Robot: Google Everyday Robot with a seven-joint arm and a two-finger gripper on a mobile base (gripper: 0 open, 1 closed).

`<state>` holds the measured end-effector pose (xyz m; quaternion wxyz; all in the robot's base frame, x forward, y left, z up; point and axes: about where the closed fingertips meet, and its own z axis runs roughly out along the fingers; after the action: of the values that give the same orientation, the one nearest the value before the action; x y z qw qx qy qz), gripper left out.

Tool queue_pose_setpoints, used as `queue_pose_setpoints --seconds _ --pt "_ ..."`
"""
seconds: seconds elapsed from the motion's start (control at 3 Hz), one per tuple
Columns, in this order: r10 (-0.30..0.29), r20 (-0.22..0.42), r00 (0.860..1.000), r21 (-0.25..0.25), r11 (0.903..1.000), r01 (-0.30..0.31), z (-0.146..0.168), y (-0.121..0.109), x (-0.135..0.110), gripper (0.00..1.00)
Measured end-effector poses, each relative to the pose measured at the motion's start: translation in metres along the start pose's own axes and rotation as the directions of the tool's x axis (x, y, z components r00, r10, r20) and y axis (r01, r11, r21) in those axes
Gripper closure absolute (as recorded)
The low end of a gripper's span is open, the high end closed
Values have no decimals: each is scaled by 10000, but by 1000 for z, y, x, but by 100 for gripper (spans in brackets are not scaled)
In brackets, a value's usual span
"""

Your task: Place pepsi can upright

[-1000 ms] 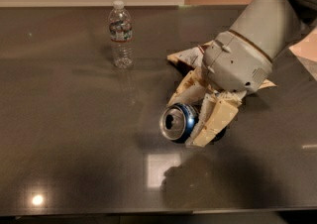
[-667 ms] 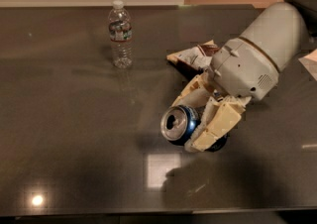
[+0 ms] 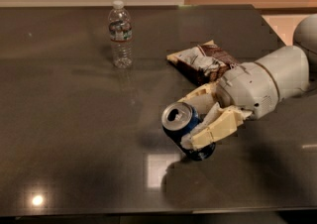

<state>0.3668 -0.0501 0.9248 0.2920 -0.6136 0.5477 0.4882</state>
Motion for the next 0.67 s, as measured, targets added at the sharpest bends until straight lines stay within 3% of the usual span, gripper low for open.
queue_pose_setpoints --seconds 0.67 --pt "-169 1535 9880 335 9994 119 -4 -18 5 100"
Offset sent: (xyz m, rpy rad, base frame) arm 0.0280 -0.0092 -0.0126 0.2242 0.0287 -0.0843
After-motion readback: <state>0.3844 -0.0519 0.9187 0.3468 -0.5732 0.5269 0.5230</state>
